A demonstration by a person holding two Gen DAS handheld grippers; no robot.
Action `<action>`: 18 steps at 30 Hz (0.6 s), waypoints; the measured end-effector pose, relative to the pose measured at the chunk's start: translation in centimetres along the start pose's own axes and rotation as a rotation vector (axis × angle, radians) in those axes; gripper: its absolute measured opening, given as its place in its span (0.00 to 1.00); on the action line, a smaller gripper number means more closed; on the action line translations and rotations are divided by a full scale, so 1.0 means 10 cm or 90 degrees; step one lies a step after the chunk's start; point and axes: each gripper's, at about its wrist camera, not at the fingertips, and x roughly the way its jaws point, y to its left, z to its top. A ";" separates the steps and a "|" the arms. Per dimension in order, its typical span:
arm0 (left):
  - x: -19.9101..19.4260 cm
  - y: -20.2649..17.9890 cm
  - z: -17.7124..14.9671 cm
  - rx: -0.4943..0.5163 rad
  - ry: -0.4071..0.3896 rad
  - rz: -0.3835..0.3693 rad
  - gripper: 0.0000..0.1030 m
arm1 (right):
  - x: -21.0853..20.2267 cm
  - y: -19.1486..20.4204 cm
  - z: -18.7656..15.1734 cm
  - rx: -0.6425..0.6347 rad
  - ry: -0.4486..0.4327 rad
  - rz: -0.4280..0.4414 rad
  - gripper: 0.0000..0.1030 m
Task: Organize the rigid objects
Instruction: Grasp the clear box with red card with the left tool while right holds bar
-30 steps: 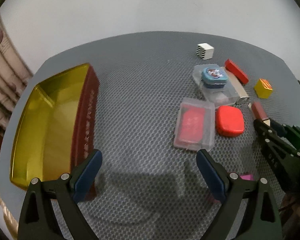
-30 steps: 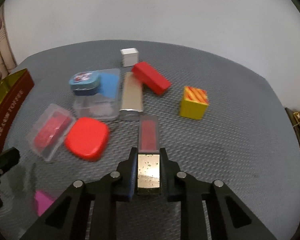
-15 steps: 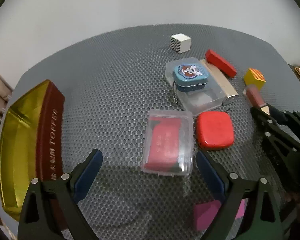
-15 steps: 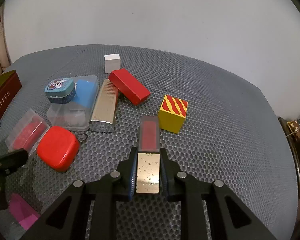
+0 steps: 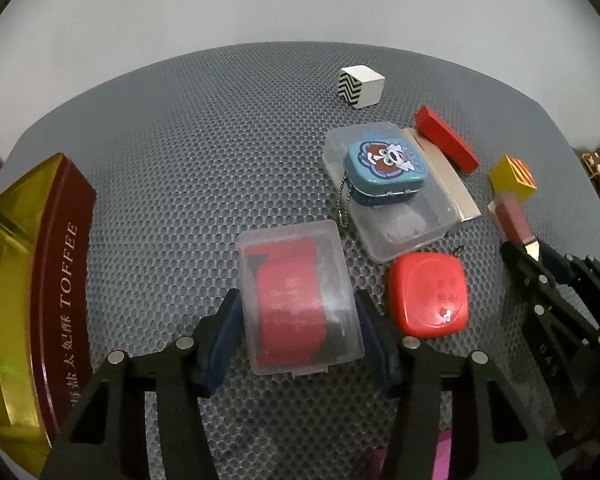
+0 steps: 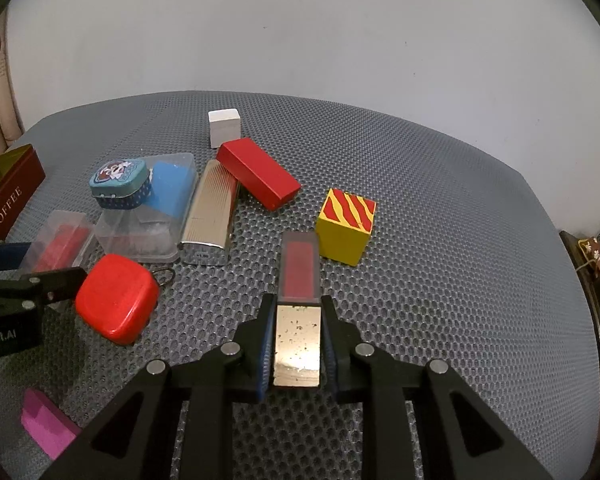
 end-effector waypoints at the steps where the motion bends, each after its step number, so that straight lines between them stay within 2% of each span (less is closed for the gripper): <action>1: 0.00 0.01 0.00 0.000 -0.001 -0.001 0.49 | 0.00 0.00 0.00 0.000 0.000 0.000 0.21; 8: -0.09 0.03 0.02 0.000 -0.007 0.006 0.49 | -0.03 -0.01 -0.02 0.001 0.000 0.002 0.21; 18: -0.49 0.22 0.00 -0.018 -0.033 0.026 0.49 | -0.06 -0.02 -0.04 0.003 0.001 0.005 0.21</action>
